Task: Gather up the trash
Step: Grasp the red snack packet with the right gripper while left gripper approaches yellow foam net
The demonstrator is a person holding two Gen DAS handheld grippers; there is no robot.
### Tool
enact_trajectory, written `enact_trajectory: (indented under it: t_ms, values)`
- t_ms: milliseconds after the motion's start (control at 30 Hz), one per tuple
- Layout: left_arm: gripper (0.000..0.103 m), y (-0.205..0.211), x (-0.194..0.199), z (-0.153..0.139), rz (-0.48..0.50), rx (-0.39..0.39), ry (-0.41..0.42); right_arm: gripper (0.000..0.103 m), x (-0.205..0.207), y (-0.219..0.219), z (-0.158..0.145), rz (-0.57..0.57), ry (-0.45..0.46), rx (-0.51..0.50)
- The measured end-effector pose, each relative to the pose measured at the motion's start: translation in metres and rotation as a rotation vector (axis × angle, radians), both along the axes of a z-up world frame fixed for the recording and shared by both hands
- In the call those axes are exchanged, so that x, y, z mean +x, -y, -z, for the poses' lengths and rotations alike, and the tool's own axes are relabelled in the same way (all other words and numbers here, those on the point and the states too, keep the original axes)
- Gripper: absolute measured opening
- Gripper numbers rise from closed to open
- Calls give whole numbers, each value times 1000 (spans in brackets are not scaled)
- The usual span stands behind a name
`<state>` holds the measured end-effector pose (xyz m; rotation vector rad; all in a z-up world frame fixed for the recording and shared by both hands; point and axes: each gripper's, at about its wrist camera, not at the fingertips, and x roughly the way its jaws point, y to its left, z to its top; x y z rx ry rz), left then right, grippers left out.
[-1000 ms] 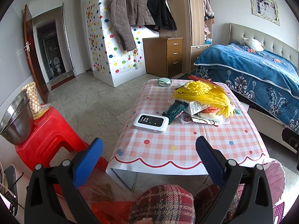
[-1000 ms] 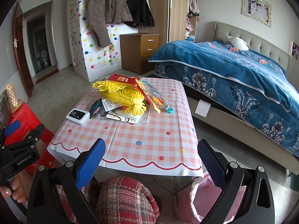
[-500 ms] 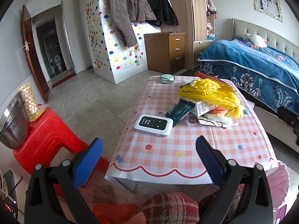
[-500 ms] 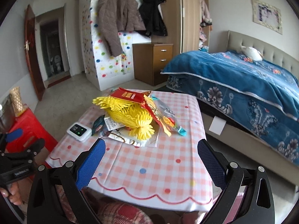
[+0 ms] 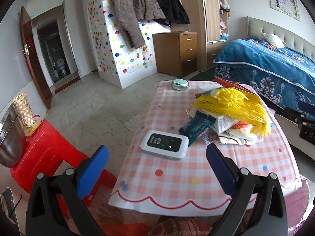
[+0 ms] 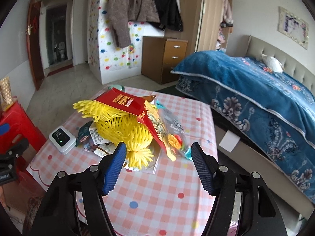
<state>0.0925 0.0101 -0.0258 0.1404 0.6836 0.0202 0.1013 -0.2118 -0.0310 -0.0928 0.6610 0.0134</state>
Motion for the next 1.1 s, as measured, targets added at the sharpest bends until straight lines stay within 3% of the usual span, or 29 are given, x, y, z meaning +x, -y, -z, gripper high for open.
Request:
enact_trajectory:
  t_ms: [133, 567, 667, 867, 967, 1100]
  values:
    - [96, -5, 8, 1, -27, 15, 7, 59, 27, -9, 5, -47, -18, -23]
    - [96, -18, 37, 7, -64, 10, -15, 54, 78, -37, 12, -103, -65, -80]
    - [96, -18, 39, 8, -58, 6, -17, 49, 87, -38, 17, -98, -77, -98]
    - [96, -15, 40, 14, -41, 7, -26, 33, 96, -35, 20, -87, -83, -118]
    - [96, -14, 39, 15, -26, 2, -33, 14, 99, -34, 20, -90, -87, -107]
    - [96, -14, 33, 12, -20, -13, -31, 7, 94, -31, 13, -85, -59, -86]
